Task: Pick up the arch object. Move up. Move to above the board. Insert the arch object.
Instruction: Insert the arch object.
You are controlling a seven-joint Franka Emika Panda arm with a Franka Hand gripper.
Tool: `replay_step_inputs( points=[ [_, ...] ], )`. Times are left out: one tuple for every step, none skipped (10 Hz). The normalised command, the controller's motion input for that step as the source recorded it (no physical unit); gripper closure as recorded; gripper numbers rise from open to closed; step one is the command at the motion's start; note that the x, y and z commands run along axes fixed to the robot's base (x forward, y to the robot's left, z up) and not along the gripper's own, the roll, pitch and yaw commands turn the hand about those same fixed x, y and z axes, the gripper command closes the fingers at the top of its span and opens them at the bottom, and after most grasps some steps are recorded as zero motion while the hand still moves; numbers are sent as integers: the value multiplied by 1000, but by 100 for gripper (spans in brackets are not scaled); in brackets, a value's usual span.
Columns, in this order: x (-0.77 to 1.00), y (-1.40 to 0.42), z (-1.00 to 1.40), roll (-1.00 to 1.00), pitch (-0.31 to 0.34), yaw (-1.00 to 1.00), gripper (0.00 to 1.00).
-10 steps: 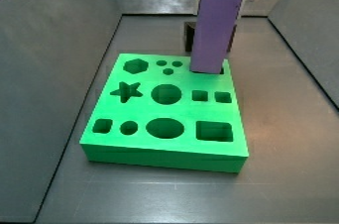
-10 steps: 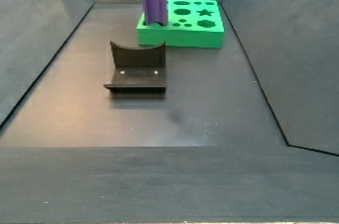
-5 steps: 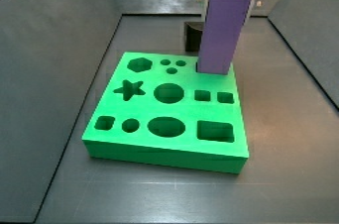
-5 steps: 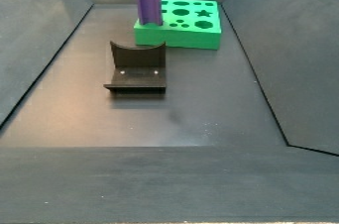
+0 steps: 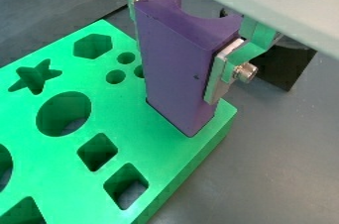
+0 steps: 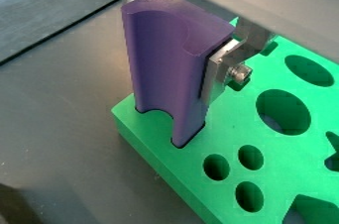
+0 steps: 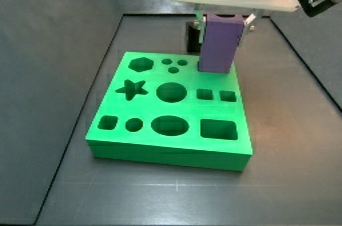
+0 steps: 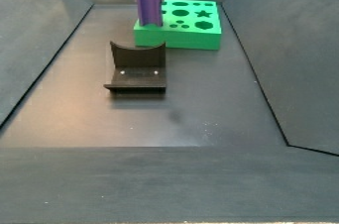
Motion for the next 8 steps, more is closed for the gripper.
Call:
replay_step_inputs(
  points=[
    [-63,297,-794,51,-204,789,100],
    [-69,143,-780,0,-144,986,100],
    [-71,91,-720,0,-127,1000,100],
    [-11,0,-80,0,-51,0,100],
    [0,0,0,0,10,0,100],
    [0,0,0,0,6,0,100],
    [0,0,0,19,0,0,100],
    [0,0,0,0,0,0,100]
  ],
)
